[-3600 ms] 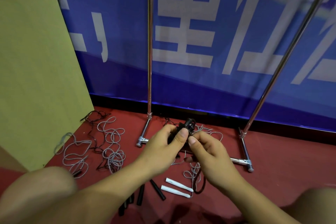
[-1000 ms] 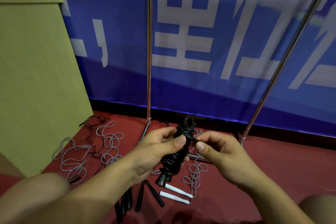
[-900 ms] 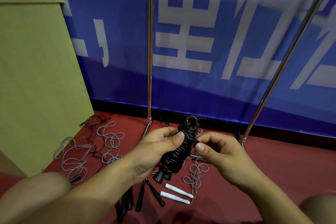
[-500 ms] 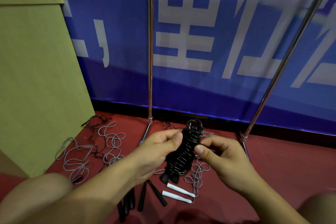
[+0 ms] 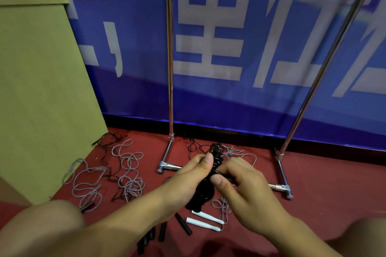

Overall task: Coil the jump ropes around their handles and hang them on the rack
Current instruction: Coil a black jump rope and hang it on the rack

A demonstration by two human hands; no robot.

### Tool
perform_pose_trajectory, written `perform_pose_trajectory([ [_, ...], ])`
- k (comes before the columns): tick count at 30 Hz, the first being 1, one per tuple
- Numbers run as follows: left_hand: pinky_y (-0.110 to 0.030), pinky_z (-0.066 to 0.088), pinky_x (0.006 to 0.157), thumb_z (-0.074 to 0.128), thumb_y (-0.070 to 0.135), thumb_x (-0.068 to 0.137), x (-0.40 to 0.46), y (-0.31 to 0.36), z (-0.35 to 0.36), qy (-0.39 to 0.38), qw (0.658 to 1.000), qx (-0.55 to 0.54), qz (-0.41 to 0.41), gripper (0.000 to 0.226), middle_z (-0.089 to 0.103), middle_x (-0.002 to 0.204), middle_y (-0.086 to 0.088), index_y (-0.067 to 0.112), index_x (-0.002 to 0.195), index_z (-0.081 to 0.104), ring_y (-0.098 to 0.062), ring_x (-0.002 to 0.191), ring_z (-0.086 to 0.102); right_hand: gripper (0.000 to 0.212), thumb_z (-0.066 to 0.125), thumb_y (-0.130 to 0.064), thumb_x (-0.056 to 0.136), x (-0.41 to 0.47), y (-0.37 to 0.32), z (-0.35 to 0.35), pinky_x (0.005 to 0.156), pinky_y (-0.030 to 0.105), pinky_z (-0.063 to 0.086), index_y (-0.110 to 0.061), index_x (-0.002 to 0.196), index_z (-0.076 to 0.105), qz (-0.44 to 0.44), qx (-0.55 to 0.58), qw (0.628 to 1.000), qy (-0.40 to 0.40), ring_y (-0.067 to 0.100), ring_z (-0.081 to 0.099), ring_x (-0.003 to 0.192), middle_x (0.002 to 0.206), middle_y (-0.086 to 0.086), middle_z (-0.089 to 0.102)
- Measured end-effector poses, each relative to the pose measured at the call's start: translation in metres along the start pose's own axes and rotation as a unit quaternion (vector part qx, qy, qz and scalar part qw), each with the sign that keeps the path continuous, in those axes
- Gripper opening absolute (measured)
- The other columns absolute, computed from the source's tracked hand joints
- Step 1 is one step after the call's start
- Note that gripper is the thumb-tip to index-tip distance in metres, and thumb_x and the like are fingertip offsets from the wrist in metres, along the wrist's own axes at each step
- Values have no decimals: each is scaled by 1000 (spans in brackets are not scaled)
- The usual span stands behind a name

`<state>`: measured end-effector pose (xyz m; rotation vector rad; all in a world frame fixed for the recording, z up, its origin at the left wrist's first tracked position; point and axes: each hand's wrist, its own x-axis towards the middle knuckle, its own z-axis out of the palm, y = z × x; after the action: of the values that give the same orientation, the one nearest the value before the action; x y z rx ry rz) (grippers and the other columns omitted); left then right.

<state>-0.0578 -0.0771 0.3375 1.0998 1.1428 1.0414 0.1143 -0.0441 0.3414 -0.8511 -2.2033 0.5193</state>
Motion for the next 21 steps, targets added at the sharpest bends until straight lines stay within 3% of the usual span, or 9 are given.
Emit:
perform_pose_trajectory([
  [3,-35,45,106,51,66,84,2,4,3,42,999,-6,12,60,70,121,-8,18,118,63,-13,111,64,31,37,-48,101,1,-10,-1,74,21,42,-29,89,59,29,67,997,-32,12,56,85,85,-15,56],
  [6,-30,47,103,52,60,82,4,6,2,61,998,-14,22,51,72,116,-2,23,115,66,-10,110,66,20,49,-39,98,6,-16,-6,70,19,42,-29,89,63,102,129,985,-58,6,57,76,80,-14,62],
  [9,-33,50,92,54,63,85,5,5,2,65,997,-9,27,52,70,99,1,20,112,64,-11,93,63,23,63,-40,93,11,-19,-13,61,29,44,-19,86,66,201,232,946,-105,9,53,61,66,-3,63],
  [12,-31,49,86,54,58,86,4,7,3,58,997,2,42,51,67,91,4,14,111,63,-10,89,62,36,70,-44,81,12,-19,-21,48,25,38,-9,83,63,288,314,898,-108,14,48,49,59,9,59],
  [15,-29,50,92,52,54,88,3,9,4,51,997,28,46,48,70,97,5,14,112,63,-8,96,65,30,74,-38,74,13,-21,-25,46,24,37,-11,82,65,315,365,870,-103,15,48,47,57,8,57],
  [21,-25,48,75,56,53,87,5,11,7,36,999,10,40,54,65,86,-3,3,103,64,-15,83,60,25,80,-18,68,16,-21,-28,49,22,42,-6,83,64,327,422,843,-64,12,49,50,61,3,62],
])
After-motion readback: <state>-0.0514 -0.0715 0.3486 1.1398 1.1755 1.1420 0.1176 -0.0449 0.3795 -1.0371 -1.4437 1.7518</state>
